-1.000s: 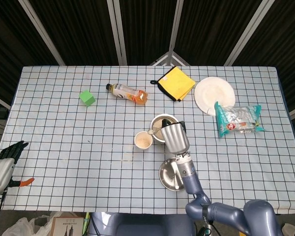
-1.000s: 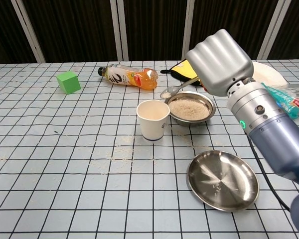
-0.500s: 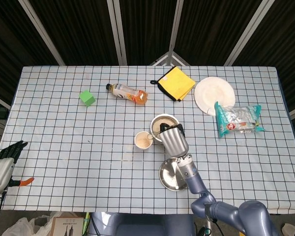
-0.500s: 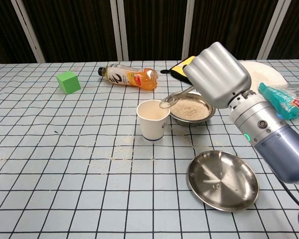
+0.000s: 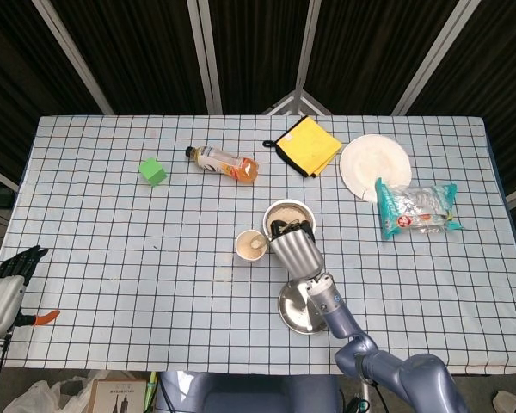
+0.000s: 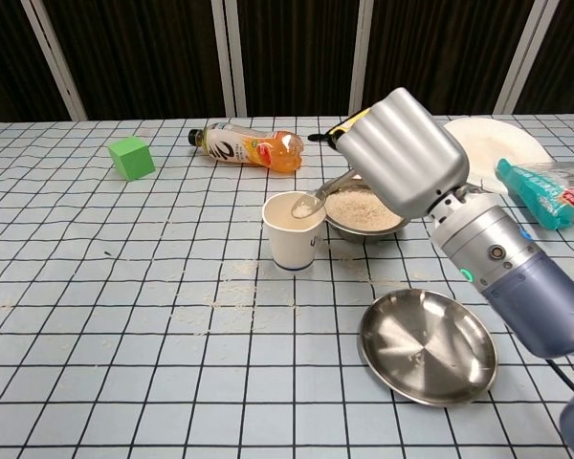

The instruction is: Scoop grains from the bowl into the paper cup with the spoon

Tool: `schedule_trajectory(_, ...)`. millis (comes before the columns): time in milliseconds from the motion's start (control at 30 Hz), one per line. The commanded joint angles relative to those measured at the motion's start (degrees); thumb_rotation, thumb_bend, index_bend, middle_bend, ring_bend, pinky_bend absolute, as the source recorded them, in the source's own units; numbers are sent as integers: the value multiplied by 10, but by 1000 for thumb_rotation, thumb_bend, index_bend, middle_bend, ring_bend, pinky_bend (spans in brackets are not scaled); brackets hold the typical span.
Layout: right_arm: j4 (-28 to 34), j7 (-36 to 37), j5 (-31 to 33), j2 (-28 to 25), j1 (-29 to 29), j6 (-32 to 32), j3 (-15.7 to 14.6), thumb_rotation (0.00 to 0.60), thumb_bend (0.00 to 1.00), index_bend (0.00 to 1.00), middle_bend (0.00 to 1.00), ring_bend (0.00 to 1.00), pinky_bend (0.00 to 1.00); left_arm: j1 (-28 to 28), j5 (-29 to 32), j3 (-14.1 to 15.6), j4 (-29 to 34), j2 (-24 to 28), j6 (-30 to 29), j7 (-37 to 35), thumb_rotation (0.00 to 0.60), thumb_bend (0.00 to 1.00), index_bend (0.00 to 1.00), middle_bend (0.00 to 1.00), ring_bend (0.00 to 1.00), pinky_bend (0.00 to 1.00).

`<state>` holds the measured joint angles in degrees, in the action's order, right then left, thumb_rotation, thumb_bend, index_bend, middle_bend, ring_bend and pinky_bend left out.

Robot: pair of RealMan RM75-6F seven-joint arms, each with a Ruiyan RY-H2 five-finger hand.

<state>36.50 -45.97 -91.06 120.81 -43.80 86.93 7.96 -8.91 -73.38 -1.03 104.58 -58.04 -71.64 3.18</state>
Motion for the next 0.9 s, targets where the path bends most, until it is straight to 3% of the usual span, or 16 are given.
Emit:
schedule_trajectory(33, -1, 2, -4, 2, -7, 5, 5, 600, 498, 657, 945, 1000, 1000, 0, 1, 0, 0, 0, 0, 0, 600, 0, 0, 0, 0, 0)
schedule_trajectory(667, -61, 4, -20, 27, -13, -29, -18, 600, 498, 657, 945, 1000, 1000, -4, 21, 2, 7, 5, 12, 23, 600, 0, 0, 0, 0, 0)
schedule_trajectory(900, -76, 25, -33, 17, -25, -12, -19, 600, 498, 657, 946, 1000, 1000, -5, 25, 2, 11, 7, 13, 28, 600, 0, 0, 0, 0, 0)
